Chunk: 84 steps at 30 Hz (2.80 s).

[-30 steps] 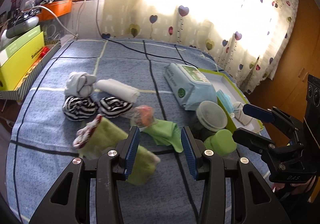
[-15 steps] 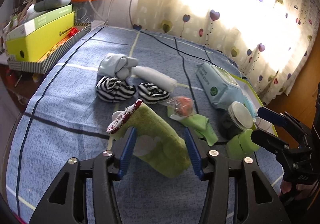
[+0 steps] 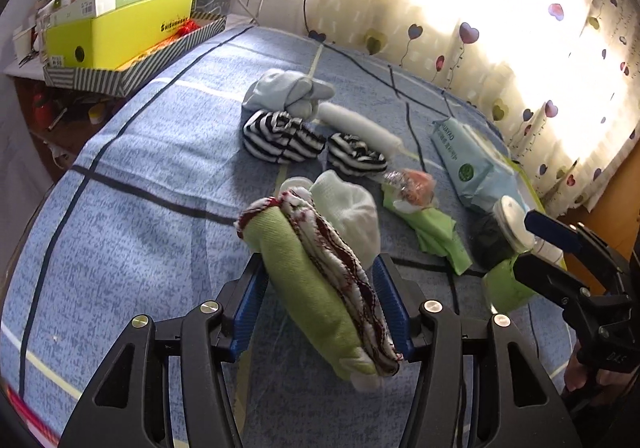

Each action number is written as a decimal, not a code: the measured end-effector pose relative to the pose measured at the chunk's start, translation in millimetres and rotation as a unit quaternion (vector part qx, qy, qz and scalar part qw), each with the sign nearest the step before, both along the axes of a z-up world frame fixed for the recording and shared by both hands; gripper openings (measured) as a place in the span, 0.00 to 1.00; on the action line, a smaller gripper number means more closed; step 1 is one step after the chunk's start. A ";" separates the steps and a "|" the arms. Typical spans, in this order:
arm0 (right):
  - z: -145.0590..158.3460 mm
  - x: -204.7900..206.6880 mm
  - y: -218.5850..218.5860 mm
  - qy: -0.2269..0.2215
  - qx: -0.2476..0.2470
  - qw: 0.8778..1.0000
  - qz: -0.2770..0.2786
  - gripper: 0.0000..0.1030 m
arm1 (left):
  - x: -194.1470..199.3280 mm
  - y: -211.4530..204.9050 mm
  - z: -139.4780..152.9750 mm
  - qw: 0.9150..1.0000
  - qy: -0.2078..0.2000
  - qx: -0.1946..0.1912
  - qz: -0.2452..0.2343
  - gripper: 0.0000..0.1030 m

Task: Organize soft objects
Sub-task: 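Grasp the green towel with red-white trim with the left tool and lift it, then grasp the white knit mitten with the right tool while the left tool holds the green towel, then carry the green towel and white mitten over the white tray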

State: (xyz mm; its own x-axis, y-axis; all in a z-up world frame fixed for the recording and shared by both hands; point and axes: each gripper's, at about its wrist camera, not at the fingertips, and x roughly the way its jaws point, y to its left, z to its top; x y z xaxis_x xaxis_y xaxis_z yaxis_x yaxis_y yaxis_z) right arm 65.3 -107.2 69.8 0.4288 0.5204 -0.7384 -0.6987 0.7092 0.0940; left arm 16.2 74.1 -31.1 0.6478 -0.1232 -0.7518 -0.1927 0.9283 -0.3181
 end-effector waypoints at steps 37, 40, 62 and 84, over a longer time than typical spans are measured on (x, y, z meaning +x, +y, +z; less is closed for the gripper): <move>-71.8 40.9 119.2 0.084 -0.065 0.994 0.033 0.40 | -11.6 67.7 -5.1 0.998 -0.036 -0.027 0.032 0.28; -66.4 38.4 116.7 0.077 -0.058 0.995 0.035 0.34 | -11.7 65.3 -3.5 0.998 -0.038 -0.026 0.030 0.28; 11.1 15.7 31.4 -0.008 0.017 1.000 -0.023 0.34 | 3.0 -1.8 48.6 0.995 -0.087 0.022 -0.038 0.28; 34.6 18.2 -49.0 -0.041 0.041 0.993 -0.099 0.34 | 36.8 -69.6 79.2 0.986 -0.114 0.040 -0.117 0.28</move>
